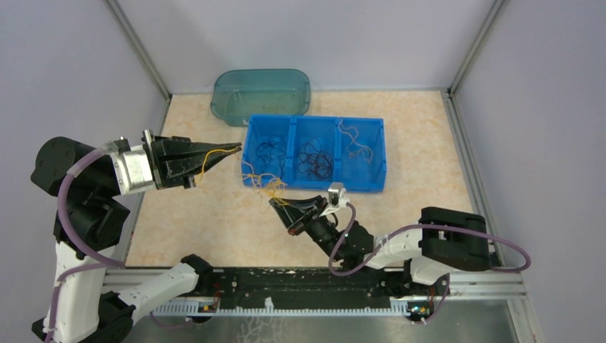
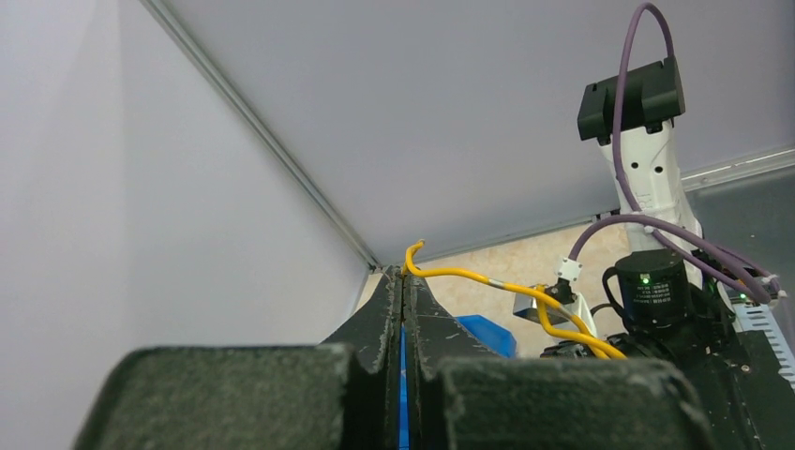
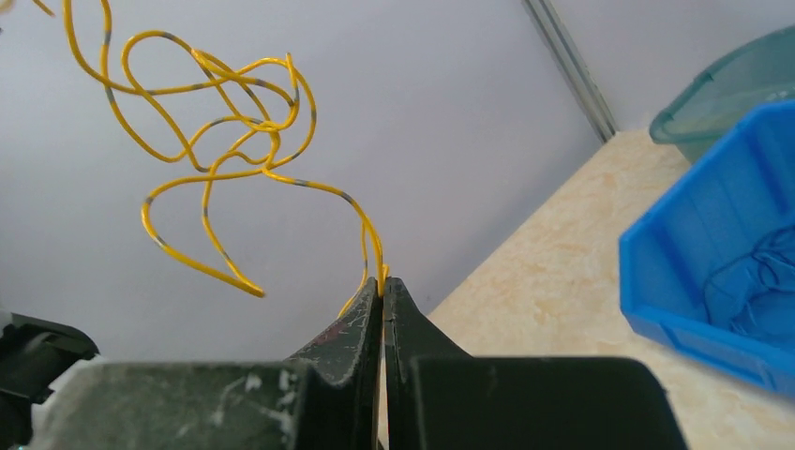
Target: Untangle the cables
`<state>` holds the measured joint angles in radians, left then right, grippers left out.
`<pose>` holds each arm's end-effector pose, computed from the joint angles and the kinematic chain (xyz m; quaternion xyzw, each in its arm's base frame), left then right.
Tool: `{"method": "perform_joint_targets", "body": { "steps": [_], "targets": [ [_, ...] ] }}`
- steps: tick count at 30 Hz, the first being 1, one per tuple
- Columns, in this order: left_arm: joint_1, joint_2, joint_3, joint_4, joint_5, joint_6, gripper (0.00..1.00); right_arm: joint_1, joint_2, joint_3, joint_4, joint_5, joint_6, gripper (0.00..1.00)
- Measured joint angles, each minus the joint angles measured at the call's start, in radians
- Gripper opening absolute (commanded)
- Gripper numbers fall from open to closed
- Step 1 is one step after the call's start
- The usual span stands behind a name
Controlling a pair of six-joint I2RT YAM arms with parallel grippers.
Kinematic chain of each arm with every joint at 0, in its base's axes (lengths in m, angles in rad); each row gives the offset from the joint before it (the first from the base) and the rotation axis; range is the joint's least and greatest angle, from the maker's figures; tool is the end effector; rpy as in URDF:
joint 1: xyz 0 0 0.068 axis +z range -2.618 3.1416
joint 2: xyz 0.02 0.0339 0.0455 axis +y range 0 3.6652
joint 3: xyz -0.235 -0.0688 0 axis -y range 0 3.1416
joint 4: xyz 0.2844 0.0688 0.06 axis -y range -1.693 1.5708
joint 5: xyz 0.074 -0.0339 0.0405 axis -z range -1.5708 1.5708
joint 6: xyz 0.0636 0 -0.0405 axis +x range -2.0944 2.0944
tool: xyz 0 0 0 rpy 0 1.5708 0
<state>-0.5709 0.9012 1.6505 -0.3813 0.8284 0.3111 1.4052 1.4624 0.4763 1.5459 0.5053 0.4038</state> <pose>0.1014 -0.1209 0.5775 0.5212 0.3268 -0.3236 0.7190 0.0817 0.3021 0.2119 -0.0332 0.5163 0.5911 0.6188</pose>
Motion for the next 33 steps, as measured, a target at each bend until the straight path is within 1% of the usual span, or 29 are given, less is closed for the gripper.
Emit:
{"method": "perform_joint_targets", "body": {
  "steps": [8,11,13,16,19,22,25,27,30,33],
  "targets": [
    [0.004,0.000,0.002,-0.005,-0.013,0.017,0.00,-0.028,-0.039,-0.102,-0.002,0.035,0.054,0.00],
    [0.004,0.000,0.008,-0.020,-0.034,0.059,0.00,-0.063,-0.095,-0.105,-0.029,0.038,0.078,0.00],
    [0.004,0.000,0.011,-0.034,-0.063,0.112,0.00,-0.112,-0.160,-0.105,-0.096,0.045,0.109,0.00],
    [0.004,0.001,0.016,-0.047,-0.145,0.200,0.00,-0.201,-0.261,-0.114,-0.251,0.064,0.144,0.00],
    [0.004,0.003,0.017,-0.039,-0.278,0.294,0.00,-0.280,-0.359,-0.127,-0.477,0.103,0.167,0.00],
    [0.004,0.005,0.017,-0.005,-0.415,0.377,0.00,-0.329,-0.446,-0.137,-0.676,0.141,0.174,0.00],
    [0.004,0.005,0.010,0.040,-0.529,0.448,0.00,-0.370,-0.568,-0.151,-0.861,0.186,0.173,0.00],
    [0.004,-0.002,-0.001,0.077,-0.599,0.495,0.00,-0.394,-0.657,-0.157,-0.968,0.216,0.165,0.00],
    [0.004,-0.015,-0.018,0.124,-0.671,0.548,0.00,-0.422,-0.767,-0.157,-1.083,0.254,0.157,0.00],
    [0.004,-0.034,-0.043,0.200,-0.746,0.626,0.00,-0.450,-0.849,-0.155,-1.193,0.290,0.159,0.00]
  ]
}}
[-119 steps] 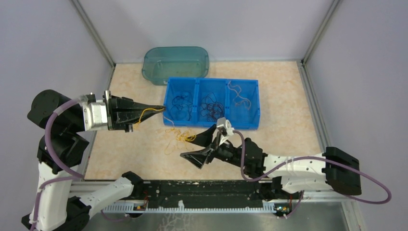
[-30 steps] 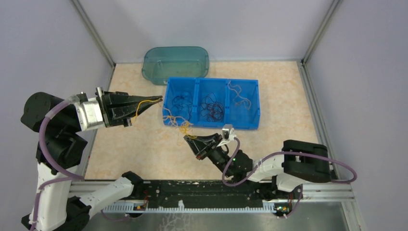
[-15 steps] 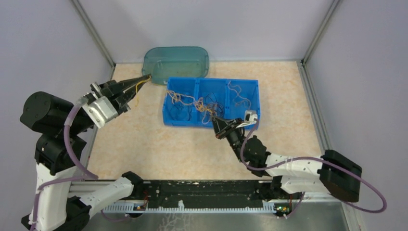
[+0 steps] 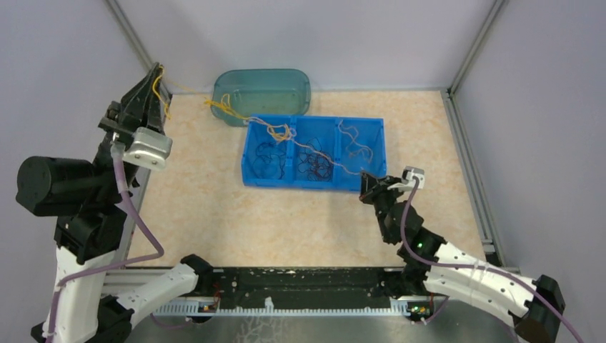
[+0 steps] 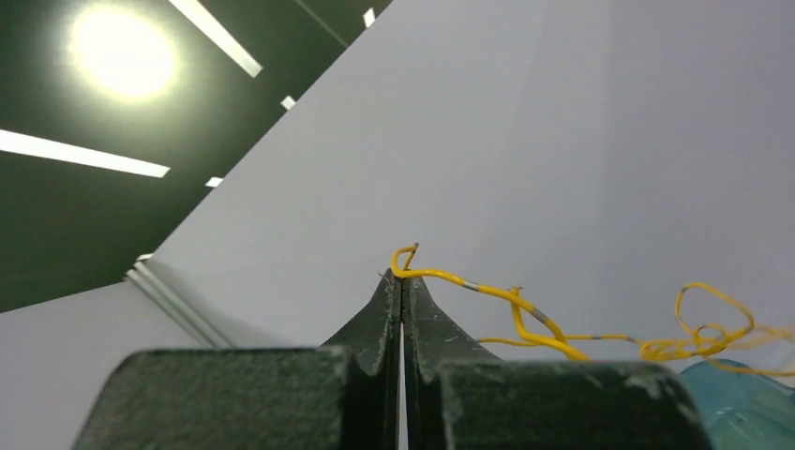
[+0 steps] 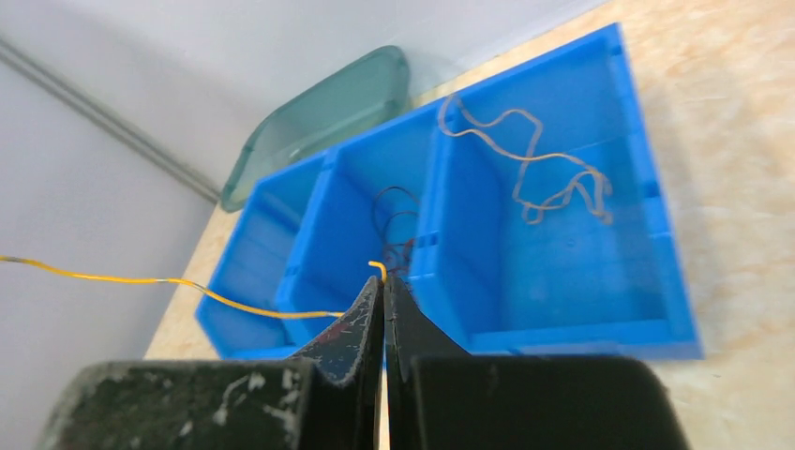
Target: Untangle the cables
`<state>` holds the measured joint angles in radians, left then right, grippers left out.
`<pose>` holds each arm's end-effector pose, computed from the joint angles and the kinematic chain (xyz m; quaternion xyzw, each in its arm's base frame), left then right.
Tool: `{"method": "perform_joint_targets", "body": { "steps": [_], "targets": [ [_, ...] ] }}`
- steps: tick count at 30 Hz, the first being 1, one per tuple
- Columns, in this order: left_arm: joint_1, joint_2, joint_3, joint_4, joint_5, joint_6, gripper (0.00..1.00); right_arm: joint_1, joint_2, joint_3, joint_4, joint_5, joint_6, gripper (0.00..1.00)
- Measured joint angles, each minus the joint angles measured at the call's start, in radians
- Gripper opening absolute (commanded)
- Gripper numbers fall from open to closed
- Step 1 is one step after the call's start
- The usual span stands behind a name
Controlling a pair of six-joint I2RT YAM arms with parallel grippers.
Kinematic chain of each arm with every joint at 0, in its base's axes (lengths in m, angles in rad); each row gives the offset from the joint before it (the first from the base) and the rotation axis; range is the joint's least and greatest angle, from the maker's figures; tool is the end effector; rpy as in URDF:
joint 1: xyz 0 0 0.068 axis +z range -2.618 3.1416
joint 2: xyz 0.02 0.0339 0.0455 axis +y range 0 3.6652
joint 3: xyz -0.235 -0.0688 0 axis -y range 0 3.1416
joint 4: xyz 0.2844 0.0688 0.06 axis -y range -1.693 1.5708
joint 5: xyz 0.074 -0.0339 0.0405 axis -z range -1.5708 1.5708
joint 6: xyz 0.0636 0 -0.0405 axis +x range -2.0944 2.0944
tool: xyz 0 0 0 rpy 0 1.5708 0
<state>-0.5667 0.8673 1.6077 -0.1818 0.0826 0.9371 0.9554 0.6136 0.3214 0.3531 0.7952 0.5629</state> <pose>0.1271 -0.0871 0.6017 0.3572 0.3291 0.1412 0.8626 0.1732 0.1663 0.2316 0.1534 0.6747 0.2697 0.6697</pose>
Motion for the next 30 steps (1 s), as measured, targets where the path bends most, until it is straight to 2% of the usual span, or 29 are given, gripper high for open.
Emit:
{"method": "perform_joint_targets", "body": {
  "steps": [3,10,12,15,18,21,25,30],
  "targets": [
    [0.000,-0.013,-0.024,0.070,-0.053,0.093,0.00,-0.019,-0.056,0.000,-0.091,0.036,0.008,0.00],
    [-0.001,-0.020,-0.059,0.296,-0.169,0.422,0.00,-0.062,-0.114,0.001,-0.342,0.140,0.018,0.00],
    [-0.008,-0.017,-0.050,0.333,-0.188,0.499,0.00,-0.078,-0.129,0.001,-0.393,0.169,0.016,0.00],
    [-0.023,-0.008,-0.003,0.327,-0.200,0.538,0.00,-0.123,-0.155,0.002,-0.439,0.187,0.005,0.00],
    [-0.029,-0.016,0.040,0.246,-0.194,0.515,0.00,-0.181,-0.179,0.006,-0.444,0.156,-0.019,0.00],
    [-0.032,-0.049,0.053,0.087,-0.139,0.439,0.00,-0.207,-0.217,0.006,-0.382,0.044,-0.076,0.00],
    [-0.033,-0.131,-0.026,-0.143,0.034,0.330,0.01,-0.211,-0.215,0.039,-0.316,-0.163,-0.142,0.00],
    [-0.033,-0.146,-0.092,-0.343,0.215,0.173,0.01,-0.215,-0.126,0.184,-0.325,-0.438,-0.187,0.00]
  ]
}}
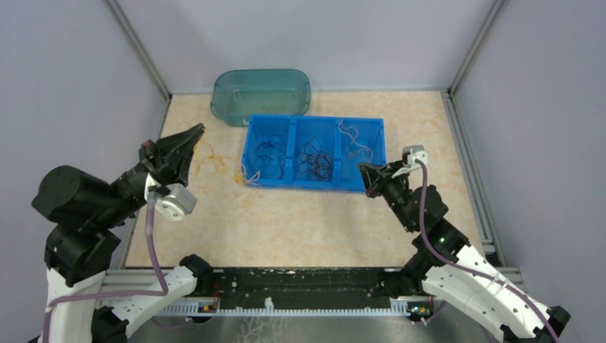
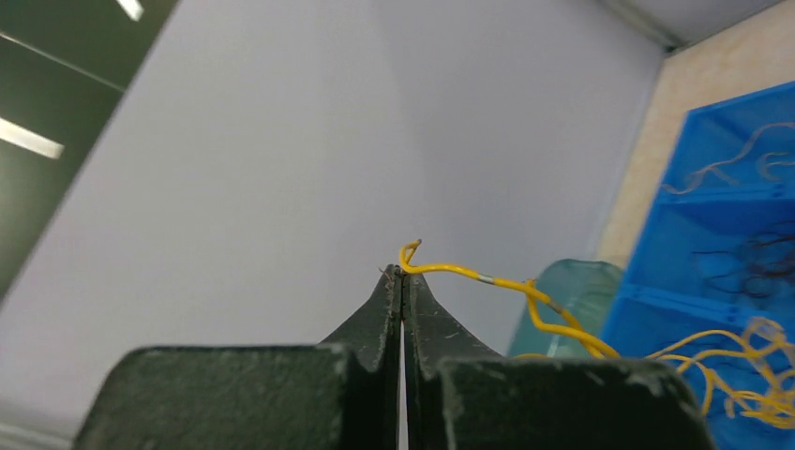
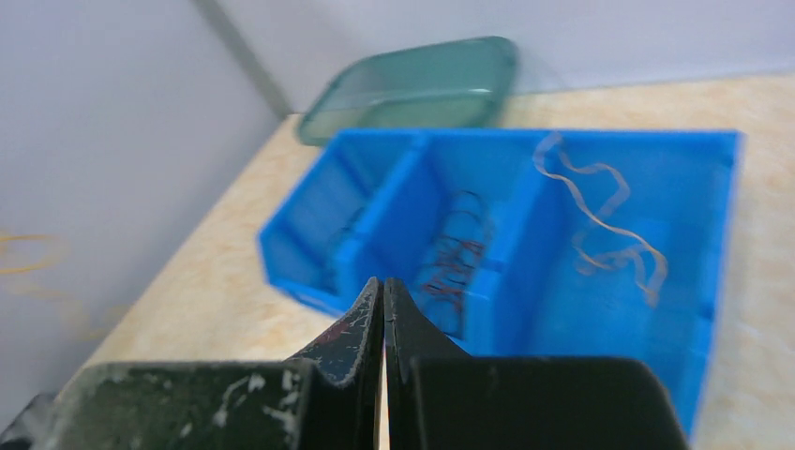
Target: Untangle the cables
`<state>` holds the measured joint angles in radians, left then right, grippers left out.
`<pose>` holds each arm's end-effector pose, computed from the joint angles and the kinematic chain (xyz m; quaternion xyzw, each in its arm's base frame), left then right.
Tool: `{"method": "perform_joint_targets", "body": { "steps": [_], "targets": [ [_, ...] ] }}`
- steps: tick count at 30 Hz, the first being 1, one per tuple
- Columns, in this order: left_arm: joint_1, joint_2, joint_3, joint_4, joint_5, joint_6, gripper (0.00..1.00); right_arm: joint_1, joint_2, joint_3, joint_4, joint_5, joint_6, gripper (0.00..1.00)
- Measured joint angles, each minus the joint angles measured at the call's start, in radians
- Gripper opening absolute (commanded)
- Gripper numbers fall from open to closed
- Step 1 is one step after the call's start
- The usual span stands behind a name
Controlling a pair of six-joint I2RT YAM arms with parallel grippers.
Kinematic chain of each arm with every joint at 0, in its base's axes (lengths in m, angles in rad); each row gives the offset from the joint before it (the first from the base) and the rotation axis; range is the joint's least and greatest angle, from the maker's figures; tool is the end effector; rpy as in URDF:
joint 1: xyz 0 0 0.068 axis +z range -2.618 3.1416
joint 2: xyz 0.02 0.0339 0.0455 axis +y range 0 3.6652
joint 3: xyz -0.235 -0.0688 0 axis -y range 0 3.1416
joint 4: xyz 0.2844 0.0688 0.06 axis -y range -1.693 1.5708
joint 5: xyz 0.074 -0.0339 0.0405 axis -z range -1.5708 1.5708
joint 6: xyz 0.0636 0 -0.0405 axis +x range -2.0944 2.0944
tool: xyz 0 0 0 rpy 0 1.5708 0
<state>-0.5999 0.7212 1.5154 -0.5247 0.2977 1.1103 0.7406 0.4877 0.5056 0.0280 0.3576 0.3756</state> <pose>0.0967 -0.0888 0.5495 0.5295 0.3040 0.1117 0.7841 0.1841 0.1382 0.2948 0.0031 0.6917 0.2727 0.6687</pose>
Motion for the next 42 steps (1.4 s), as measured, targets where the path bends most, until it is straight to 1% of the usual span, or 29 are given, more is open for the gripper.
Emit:
{"method": "perform_joint_targets", "body": {
  "steps": [5,6,9,11,12,13,16,20,22,25,29,34,37,42],
  "targets": [
    [0.000,0.040,-0.011,-0.088,0.108,-0.158,0.00,-0.008,0.115,0.175,-0.022,-0.259,-0.006,0.00],
    [0.000,0.040,-0.012,-0.091,0.113,-0.166,0.00,-0.009,0.133,0.194,-0.023,-0.290,-0.006,0.04],
    [0.000,0.043,-0.020,-0.106,0.155,-0.233,0.00,-0.019,0.201,0.245,-0.026,-0.420,-0.010,0.51],
    [0.000,0.045,-0.020,-0.108,0.180,-0.270,0.00,-0.020,0.240,0.249,-0.011,-0.507,-0.007,0.87],
    [0.000,0.047,-0.020,-0.108,0.193,-0.285,0.00,-0.021,0.260,0.249,-0.005,-0.551,-0.003,0.97],
    [0.000,0.049,-0.020,-0.107,0.210,-0.304,0.00,-0.022,0.287,0.249,0.009,-0.602,-0.008,0.99],
    [0.000,0.057,-0.019,-0.102,0.243,-0.340,0.00,-0.023,0.371,0.243,0.081,-0.725,0.005,0.99],
    [0.000,0.080,-0.001,-0.092,0.272,-0.376,0.00,-0.010,0.461,0.154,0.288,-0.847,0.060,0.99],
    [0.000,0.089,0.011,-0.086,0.279,-0.385,0.00,0.026,0.492,0.104,0.375,-0.880,0.071,0.99],
    [0.000,0.100,0.031,-0.079,0.288,-0.395,0.00,0.138,0.544,0.090,0.442,-0.921,0.045,0.97],
    [0.000,0.105,0.049,-0.066,0.297,-0.409,0.00,0.220,0.613,0.090,0.554,-0.957,0.039,0.93],
    [0.000,0.114,0.068,-0.058,0.307,-0.422,0.00,0.231,0.704,0.092,0.678,-0.932,0.063,0.87],
    [0.000,0.124,0.079,-0.056,0.311,-0.428,0.00,0.237,0.747,0.105,0.713,-0.902,0.066,0.87],
    [0.000,0.135,0.093,-0.051,0.314,-0.431,0.00,0.240,0.792,0.126,0.774,-0.855,0.085,0.90]
  ]
}}
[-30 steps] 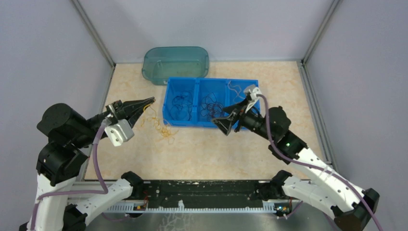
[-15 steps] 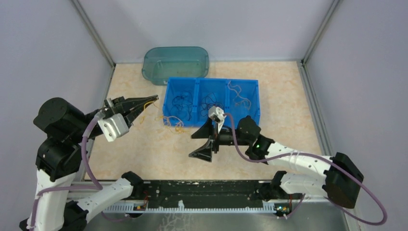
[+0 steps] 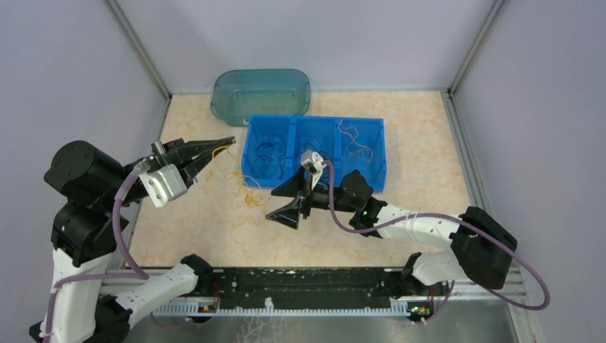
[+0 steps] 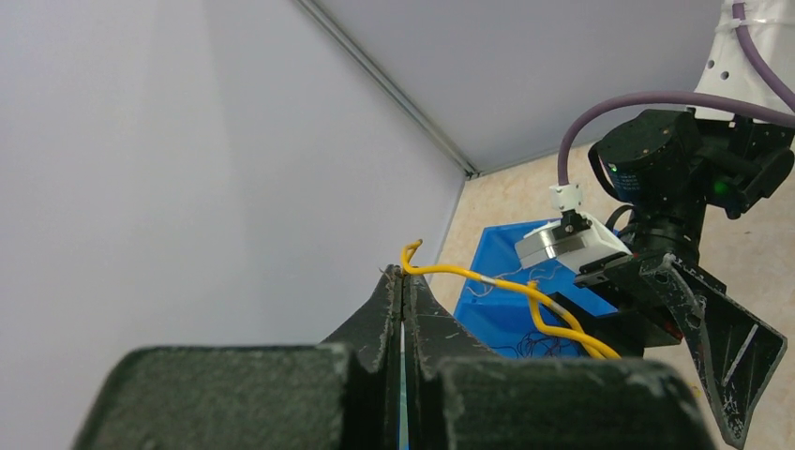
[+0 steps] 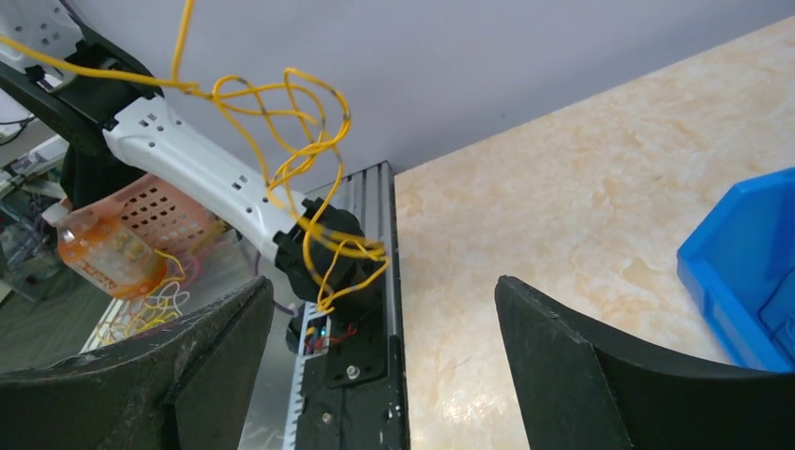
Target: Untangle the cables
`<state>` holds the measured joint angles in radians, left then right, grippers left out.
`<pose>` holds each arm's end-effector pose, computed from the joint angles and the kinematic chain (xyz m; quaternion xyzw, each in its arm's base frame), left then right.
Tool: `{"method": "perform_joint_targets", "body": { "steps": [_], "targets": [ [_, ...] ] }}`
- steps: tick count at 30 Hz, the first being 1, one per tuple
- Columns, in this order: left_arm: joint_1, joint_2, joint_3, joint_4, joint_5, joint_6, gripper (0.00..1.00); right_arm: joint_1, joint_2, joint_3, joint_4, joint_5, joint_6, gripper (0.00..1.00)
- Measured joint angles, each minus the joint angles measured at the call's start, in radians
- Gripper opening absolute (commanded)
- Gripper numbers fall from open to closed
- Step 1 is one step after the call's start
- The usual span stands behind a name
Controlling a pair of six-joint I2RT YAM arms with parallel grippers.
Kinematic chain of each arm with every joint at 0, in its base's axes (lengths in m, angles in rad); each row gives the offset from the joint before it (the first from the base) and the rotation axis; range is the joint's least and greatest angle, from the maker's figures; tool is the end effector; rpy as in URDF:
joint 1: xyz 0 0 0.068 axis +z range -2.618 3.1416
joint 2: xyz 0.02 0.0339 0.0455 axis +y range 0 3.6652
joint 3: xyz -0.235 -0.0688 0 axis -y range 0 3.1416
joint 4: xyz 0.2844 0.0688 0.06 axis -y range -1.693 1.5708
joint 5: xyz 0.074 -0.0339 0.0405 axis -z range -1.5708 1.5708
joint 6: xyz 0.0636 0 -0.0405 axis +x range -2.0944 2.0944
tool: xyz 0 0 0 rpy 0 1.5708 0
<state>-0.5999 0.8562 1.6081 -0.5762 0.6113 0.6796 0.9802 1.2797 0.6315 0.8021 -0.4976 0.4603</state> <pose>0.1089 -0.1187 0.5511 0.5507 0.3537 -0.1640 0.7380 0.1663 0.3025 0.2346 -0.3428 0.5614 0.6059 0.4475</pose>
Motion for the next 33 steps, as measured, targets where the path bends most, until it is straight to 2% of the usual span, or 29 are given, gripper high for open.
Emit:
{"method": "perform_joint_targets", "body": {
  "steps": [5,7,8,9,10,12,16,21,27,33],
  "targets": [
    [0.000,0.000,0.002,0.002,0.000,0.000,0.00,0.029,0.048,0.002,0.096,-0.004,0.046,0.89],
    [0.000,0.000,0.002,0.002,0.000,0.000,0.00,0.051,0.065,0.002,0.138,-0.010,0.064,0.79],
    [0.000,0.000,0.002,0.003,0.000,0.000,0.00,0.060,0.072,0.002,0.158,-0.011,0.071,0.69],
    [0.000,0.000,0.002,0.004,0.000,0.000,0.00,0.067,0.080,0.002,0.180,-0.011,0.080,0.54],
    [0.000,0.000,0.002,0.007,0.000,0.000,0.00,0.072,0.087,0.002,0.195,-0.008,0.084,0.32],
    [0.000,0.000,0.002,0.010,0.000,0.000,0.00,0.074,0.103,0.002,0.233,0.003,0.104,0.02],
    [0.000,0.000,0.012,0.014,-0.001,0.005,0.00,0.074,0.110,-0.011,0.286,0.063,0.127,0.00],
    [0.000,-0.001,0.018,0.028,-0.033,0.056,0.00,0.074,0.071,-0.106,0.311,0.169,0.122,0.00],
    [0.000,-0.005,0.034,0.094,-0.167,0.177,0.00,0.068,-0.119,-0.275,0.235,0.353,0.094,0.00],
    [0.000,-0.017,0.035,0.159,-0.285,0.287,0.00,0.052,-0.269,-0.324,0.143,0.489,0.079,0.00]
  ]
}}
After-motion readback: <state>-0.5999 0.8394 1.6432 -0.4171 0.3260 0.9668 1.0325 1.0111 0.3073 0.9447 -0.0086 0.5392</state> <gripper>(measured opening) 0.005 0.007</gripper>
